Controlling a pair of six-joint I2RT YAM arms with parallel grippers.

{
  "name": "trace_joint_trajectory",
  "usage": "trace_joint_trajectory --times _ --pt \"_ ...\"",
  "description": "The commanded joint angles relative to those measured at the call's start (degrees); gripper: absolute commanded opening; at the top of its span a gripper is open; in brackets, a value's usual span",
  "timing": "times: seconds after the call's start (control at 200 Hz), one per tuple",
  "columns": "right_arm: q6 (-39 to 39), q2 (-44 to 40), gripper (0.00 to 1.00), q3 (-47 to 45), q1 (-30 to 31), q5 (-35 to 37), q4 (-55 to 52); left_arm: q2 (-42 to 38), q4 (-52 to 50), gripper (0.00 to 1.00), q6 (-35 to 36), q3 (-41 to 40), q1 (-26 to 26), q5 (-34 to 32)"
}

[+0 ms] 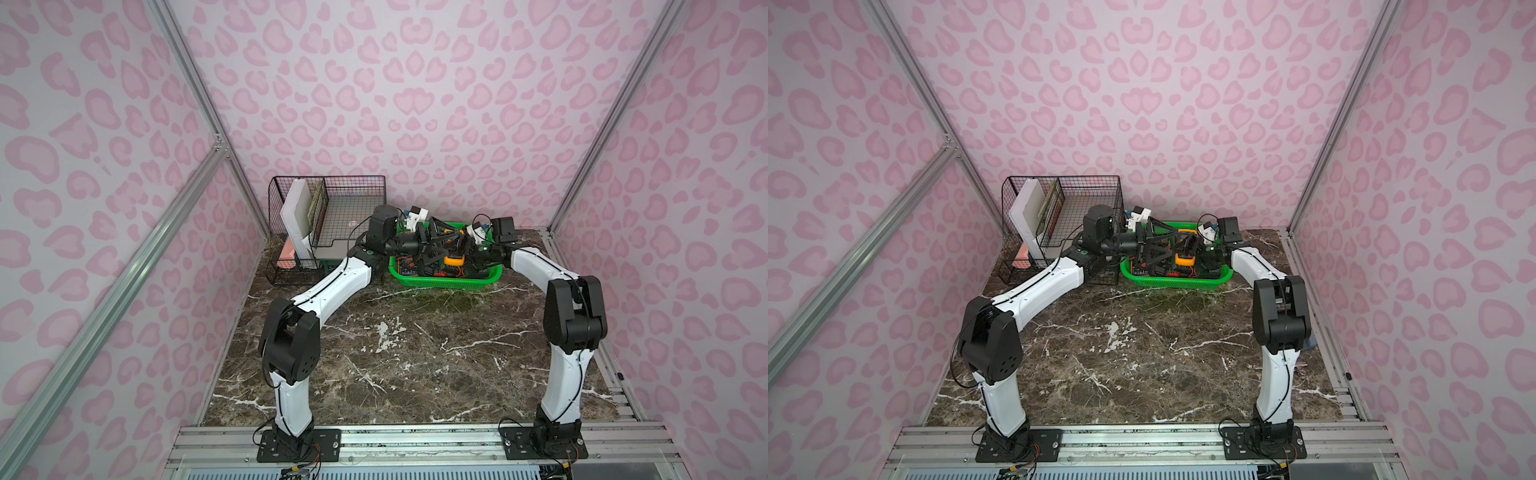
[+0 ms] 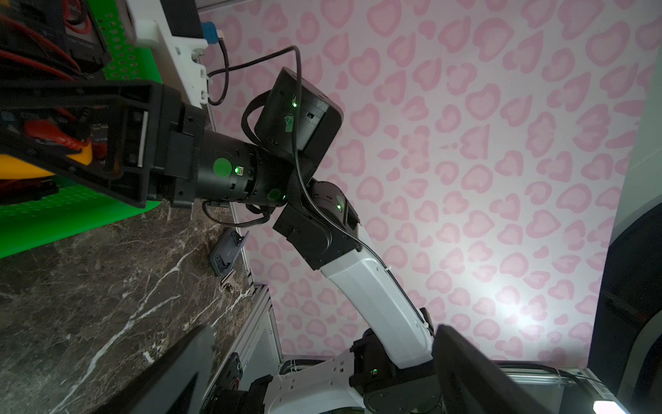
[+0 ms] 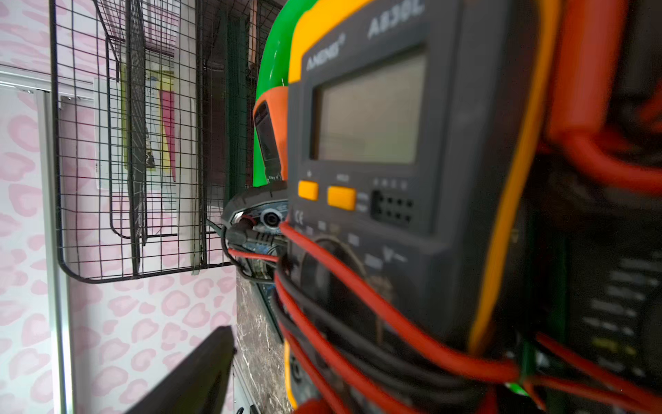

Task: Put the multimeter into the basket
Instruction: Place the multimeter in the basket.

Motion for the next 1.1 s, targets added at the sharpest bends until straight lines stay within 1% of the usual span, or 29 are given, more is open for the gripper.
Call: trace_joint_trajectory --times 0.0,0.285,0.32,0.44,0.825,0.96,1.1 --pt "-2.7 -1.3 0.99 0.6 0.0 2.1 -3.2 -1.2 -3.6 0.98 4.0 1.0 -0.1 -0.8" --pt "-3.3 -6.4 0.99 0.9 -0.2 3.6 -5.0 -4.2 -10.3 0.99 9.5 2.7 -0.1 -2.3" --pt "-3.5 -7.1 0.99 0.9 -0.1 3.7 -5.4 -4.6 -13.1 0.98 10.5 3.2 -0.1 -2.5" --pt "-4.4 -9.8 0.99 0.6 -0.2 4.8 -7.2 -5.8 -17.3 0.98 13.6 4.6 -0.1 -3.5" --pt "-6.7 -19.2 0.99 -4.5 -1.9 7.3 -8.2 -10.8 -26.3 0.99 20.0 6.1 -0.1 -7.9" --pt "-5.5 -18.5 0.99 -5.0 -2.2 6.4 -5.7 -12.6 -29.0 0.99 21.7 5.6 -0.1 -9.7" --pt "-4.1 -14.9 0.99 -2.9 -2.1 6.4 -3.6 -14.6 -29.5 0.98 21.7 3.9 -0.1 -11.1"
